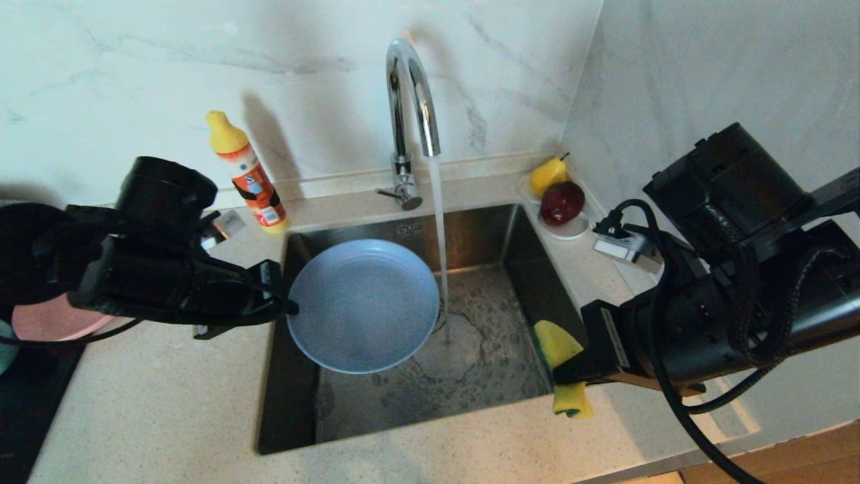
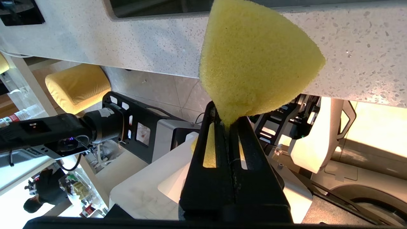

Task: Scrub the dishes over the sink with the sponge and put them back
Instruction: Wash the plate

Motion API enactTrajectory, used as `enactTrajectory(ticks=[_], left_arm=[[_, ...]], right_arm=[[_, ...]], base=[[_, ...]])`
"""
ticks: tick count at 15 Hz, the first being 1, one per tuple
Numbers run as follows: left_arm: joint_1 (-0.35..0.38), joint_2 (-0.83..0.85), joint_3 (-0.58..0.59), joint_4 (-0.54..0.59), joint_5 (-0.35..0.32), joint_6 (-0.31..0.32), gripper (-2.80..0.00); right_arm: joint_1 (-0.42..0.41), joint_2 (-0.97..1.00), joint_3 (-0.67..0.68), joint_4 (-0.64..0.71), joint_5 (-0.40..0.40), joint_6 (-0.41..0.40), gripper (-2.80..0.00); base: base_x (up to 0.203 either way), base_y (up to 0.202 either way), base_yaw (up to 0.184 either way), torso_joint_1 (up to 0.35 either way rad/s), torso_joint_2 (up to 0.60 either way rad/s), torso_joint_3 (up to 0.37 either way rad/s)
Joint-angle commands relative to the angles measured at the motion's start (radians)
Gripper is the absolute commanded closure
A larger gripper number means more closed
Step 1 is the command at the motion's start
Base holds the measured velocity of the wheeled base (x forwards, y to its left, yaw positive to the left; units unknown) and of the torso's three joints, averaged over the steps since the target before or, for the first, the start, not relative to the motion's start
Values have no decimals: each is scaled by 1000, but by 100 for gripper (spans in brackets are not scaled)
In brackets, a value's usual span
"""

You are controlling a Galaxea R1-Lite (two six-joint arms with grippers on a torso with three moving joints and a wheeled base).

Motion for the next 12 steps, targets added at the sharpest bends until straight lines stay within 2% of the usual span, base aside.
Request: enactTrajectory(ticks=[1, 5, 12], left_arm=[[-69, 127, -83, 0, 13, -29, 0], [-149, 236, -206, -1, 19, -95, 0], [-215, 365, -347, -1, 25, -133, 0]], right_arm=[[0, 2, 0, -2, 1, 3, 0], [0, -7, 13, -4, 1, 2, 0], [-1, -17, 13, -4, 1, 2, 0]], base=[[0, 0, 0, 0, 0, 0], [0, 0, 0, 0, 0, 0], [0, 0, 0, 0, 0, 0]])
